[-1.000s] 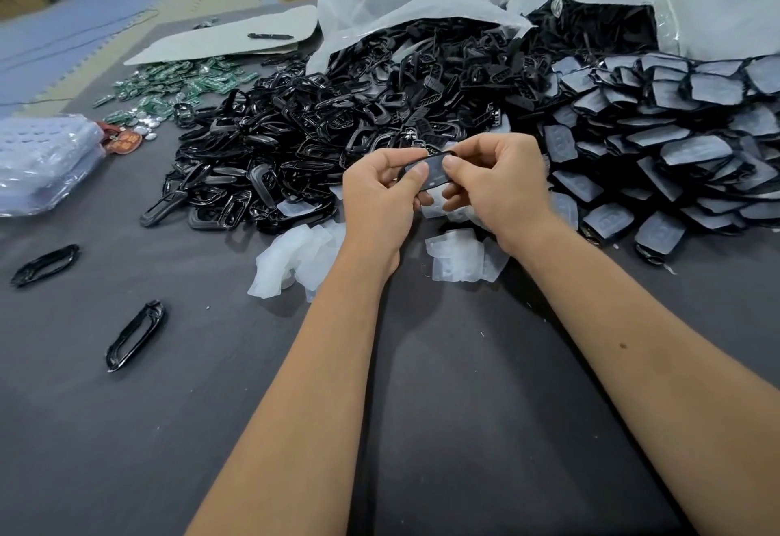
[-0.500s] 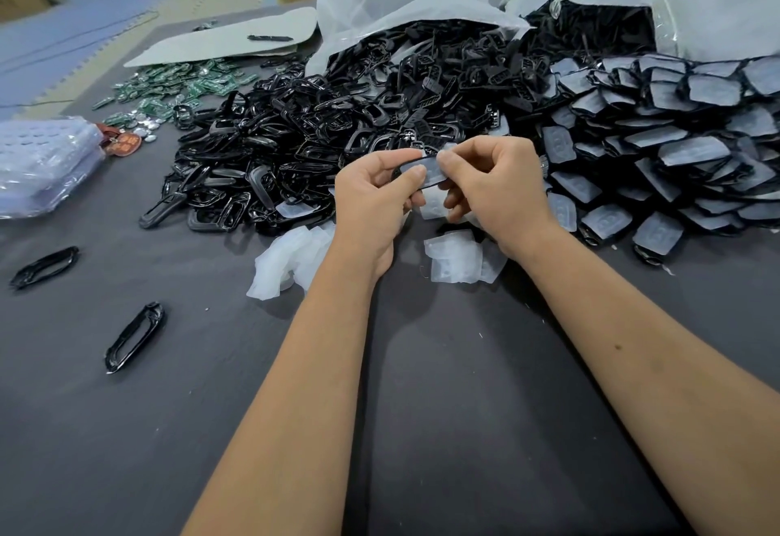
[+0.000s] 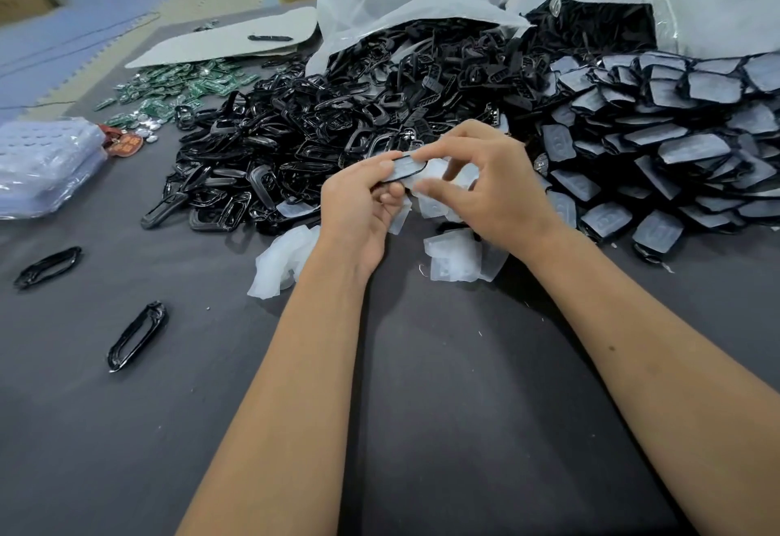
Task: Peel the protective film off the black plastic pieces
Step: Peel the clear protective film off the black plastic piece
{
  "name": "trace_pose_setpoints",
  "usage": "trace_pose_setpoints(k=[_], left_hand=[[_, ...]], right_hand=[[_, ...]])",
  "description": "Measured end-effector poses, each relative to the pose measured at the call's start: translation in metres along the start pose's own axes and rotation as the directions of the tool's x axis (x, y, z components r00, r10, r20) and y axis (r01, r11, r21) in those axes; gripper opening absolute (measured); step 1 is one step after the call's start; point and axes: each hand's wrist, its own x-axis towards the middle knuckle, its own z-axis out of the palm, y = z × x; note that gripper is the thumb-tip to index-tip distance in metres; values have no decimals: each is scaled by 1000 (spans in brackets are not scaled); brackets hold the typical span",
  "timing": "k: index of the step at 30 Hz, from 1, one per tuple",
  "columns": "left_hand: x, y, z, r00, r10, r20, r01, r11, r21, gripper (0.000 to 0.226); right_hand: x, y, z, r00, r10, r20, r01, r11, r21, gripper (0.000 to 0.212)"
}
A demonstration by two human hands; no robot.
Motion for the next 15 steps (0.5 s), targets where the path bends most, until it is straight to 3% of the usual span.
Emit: trace_pose_setpoints(k=[2,5,8,12,15], left_hand=[[-1,3,-3,998,-38,46,40,998,-47,19],[-3,4,-1,992,-55,113,62,996,-59,32],[-4,5,1,986,-35,162,56,991,-123,33],[-4,4,0,985,0,173,13,997,-76,9],[-3,4,-2,985,7,173,-1,999,-36,13]], right_hand=[[0,1,0,1000,-31,4,31,999,-23,24],[1,-1,1,995,-25,-98,30,999,41,8],[3,-4,4,978,179,-109,-149,960,238,8],[4,-7,3,923,385,23,-330,758,562,12],[6,-3,-1,887,420,194,-428,583,691,14]])
